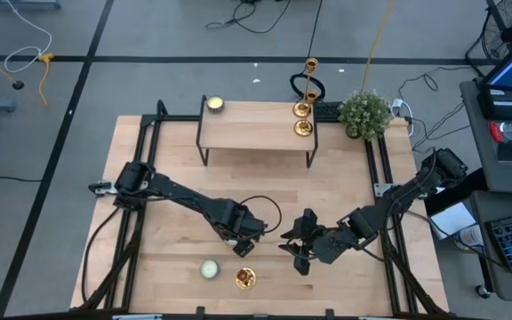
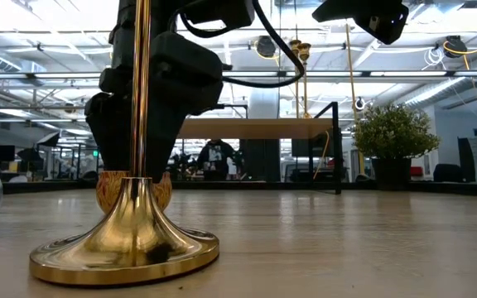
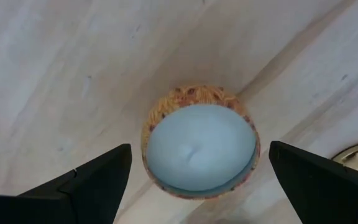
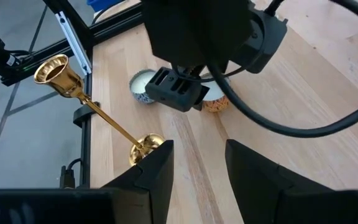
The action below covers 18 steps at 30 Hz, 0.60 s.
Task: Pick & Place candle stick holders
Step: Put the yellow patterned scented candle on the shelf aligned with the black patterned scented candle
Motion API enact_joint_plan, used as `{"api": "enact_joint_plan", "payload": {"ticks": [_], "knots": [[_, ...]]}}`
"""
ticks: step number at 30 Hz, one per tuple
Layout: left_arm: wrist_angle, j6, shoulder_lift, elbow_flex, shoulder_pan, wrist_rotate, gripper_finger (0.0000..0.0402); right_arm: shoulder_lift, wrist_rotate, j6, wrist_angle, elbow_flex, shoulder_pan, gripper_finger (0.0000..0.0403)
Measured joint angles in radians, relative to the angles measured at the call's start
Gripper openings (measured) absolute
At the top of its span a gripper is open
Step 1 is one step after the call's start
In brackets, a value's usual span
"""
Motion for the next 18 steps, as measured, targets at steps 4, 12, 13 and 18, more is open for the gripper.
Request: {"api": "enact_joint_plan", "payload": {"ticks": [4,12,13,18], "knots": [[0.003,0.04,0.0,0.0,-0.009,-0.014,0.0388,0.0,0.0,0.0,0.0,0.0,0.0,0.0144],[0.003,0.337,0.0,-0.001,-0.022,-0.101,0.0388,0.0,0.0,0.006,0.0,0.0,0.0,0.0144],[0.003,0.391,0.0,-0.001,-0.023,-0.101,0.0388,0.0,0.0,0.008,0.0,0.0,0.0,0.0144],[0.001,0.64,0.0,-0.001,-0.028,-0.088,0.0388,0.0,0.001,0.029,0.0,0.0,0.0,0.0144]]}}
